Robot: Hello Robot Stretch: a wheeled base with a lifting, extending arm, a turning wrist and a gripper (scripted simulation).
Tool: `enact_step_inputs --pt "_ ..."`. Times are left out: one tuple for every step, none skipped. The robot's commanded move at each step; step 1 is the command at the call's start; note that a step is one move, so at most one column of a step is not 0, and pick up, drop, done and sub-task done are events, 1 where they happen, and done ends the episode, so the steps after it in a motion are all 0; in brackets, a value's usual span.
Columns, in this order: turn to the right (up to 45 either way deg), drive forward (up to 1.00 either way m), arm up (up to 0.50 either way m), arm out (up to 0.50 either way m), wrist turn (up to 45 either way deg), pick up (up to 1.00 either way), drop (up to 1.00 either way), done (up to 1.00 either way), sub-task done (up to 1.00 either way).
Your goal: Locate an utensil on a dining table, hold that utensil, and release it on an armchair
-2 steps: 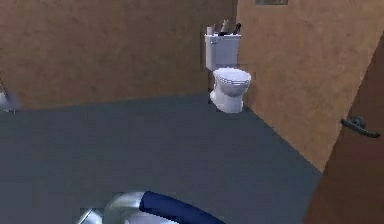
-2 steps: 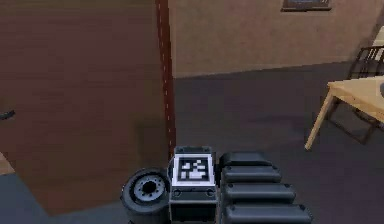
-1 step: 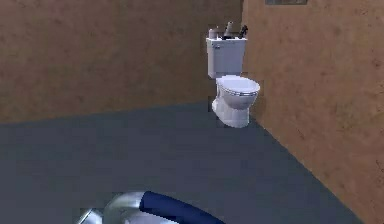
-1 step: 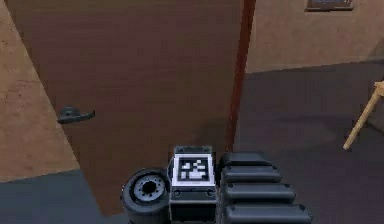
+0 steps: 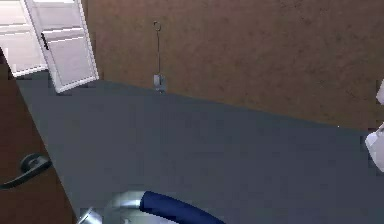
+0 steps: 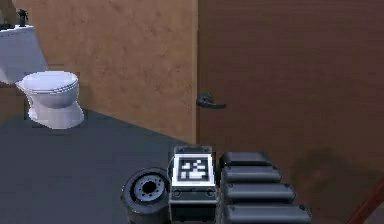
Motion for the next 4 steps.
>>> enact_step_inputs --pt "0.0 1.0 0.0 0.0 0.0 0.0 0.0 0.0 0.0" --pt "-45.0 0.0 0.0 0.0 0.0 0.0 0.0 0.0 0.0" --pt "-9.0 0.0 0.0 0.0 0.0 0.0 0.0 0.0 0.0" --pt "0.0 1.0 0.0 0.0 0.0 0.0 0.0 0.0 0.0"
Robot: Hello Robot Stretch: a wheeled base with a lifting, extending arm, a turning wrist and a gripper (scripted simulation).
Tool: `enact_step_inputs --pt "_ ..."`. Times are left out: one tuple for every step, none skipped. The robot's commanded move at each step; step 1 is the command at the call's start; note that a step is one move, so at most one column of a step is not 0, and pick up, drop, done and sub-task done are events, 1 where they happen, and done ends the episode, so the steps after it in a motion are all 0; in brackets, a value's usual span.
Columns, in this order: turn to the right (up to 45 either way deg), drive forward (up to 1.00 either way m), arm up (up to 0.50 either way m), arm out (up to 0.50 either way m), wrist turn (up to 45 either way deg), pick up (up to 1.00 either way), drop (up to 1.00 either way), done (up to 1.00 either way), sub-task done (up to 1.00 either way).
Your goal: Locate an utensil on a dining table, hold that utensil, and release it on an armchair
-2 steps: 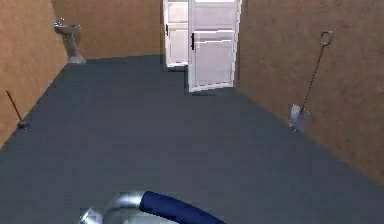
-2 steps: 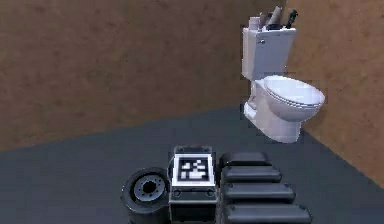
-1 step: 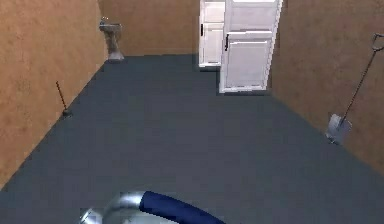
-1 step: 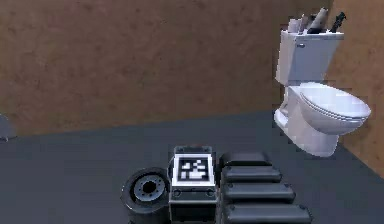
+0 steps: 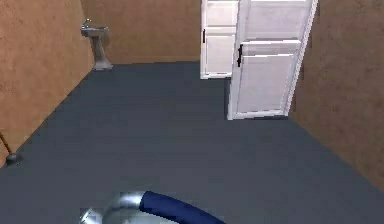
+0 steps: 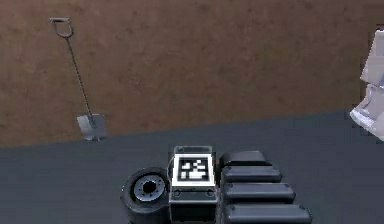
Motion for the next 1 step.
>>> enact_step_inputs --pt "-3.0 0.0 0.0 0.0 0.0 0.0 0.0 0.0 0.0"
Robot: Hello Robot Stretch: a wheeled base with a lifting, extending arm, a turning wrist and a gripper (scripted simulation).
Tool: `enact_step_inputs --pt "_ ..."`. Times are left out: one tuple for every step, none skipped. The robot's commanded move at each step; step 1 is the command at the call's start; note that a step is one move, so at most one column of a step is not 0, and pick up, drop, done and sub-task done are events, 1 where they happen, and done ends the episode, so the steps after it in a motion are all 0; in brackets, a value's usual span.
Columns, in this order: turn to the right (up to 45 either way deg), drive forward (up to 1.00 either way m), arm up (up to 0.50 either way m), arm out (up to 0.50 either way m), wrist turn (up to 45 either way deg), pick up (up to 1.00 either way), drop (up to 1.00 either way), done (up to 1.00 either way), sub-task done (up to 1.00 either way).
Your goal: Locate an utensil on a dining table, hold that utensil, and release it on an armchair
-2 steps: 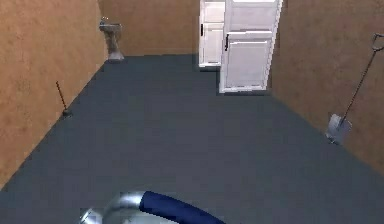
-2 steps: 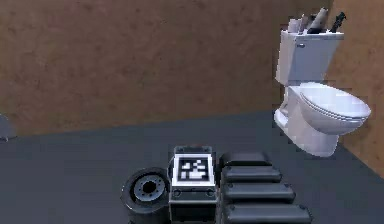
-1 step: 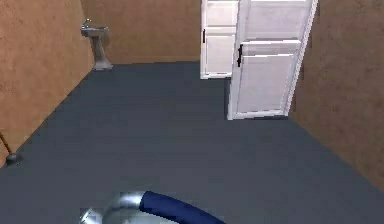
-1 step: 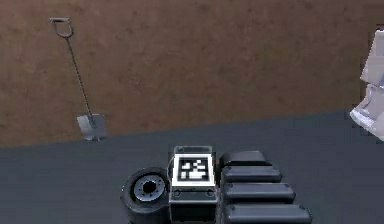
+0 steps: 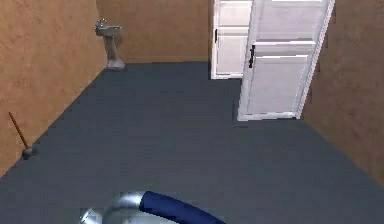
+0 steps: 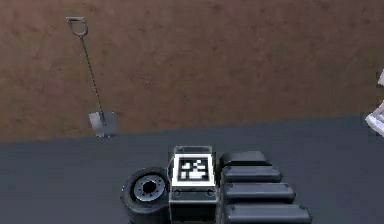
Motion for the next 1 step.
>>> enact_step_inputs --pt "0.0 1.0 0.0 0.0 0.0 0.0 0.0 0.0 0.0"
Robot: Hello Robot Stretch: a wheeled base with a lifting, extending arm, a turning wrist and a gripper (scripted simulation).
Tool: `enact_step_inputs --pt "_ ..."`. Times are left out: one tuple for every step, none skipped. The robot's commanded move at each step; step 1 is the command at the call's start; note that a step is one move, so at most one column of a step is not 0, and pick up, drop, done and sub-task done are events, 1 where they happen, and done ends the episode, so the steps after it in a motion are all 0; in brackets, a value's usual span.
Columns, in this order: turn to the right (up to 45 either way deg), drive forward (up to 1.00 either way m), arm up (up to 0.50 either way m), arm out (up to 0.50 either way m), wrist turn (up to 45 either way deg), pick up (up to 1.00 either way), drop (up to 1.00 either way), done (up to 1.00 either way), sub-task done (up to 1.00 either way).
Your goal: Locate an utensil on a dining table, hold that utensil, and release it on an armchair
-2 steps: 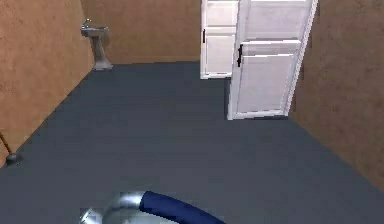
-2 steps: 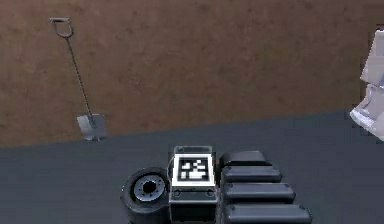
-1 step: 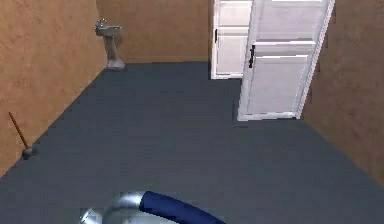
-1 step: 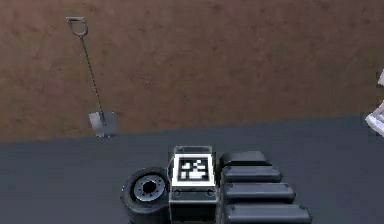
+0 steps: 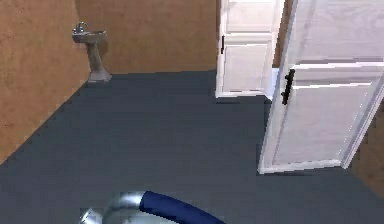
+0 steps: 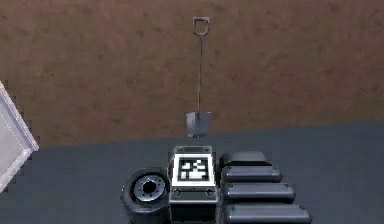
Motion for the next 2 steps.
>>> enact_step_inputs --pt "0.0 1.0 0.0 0.0 0.0 0.0 0.0 0.0 0.0" --pt "0.0 0.7 0.0 0.0 0.0 0.0 0.0 0.0 0.0"
